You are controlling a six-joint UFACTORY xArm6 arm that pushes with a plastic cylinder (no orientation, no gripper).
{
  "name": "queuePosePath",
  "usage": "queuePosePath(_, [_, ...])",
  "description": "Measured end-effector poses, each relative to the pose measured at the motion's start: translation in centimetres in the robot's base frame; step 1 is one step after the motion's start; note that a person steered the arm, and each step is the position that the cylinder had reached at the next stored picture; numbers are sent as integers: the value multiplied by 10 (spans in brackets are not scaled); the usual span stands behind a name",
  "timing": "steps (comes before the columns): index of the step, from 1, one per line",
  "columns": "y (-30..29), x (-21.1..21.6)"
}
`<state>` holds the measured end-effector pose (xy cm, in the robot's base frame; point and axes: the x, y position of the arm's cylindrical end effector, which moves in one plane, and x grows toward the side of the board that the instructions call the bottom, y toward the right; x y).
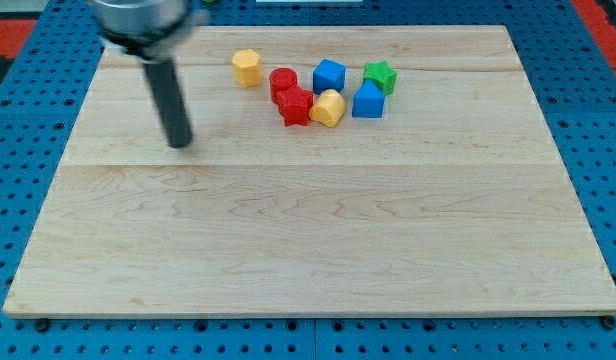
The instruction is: Move the yellow hexagon into the blue cube
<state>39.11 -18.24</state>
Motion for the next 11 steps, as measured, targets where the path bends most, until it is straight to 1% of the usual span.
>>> queuePosePath(1, [-14,-67])
queuePosePath(2, [41,-84])
queuePosePath(3, [36,-102])
queuePosePath(4, [45,-103])
queuePosePath(5, [67,-105])
queuePosePath(6, [62,-107])
queuePosePath(7, [63,-123])
queuePosePath(8, [74,-123])
queuePosePath(11, [146,-123])
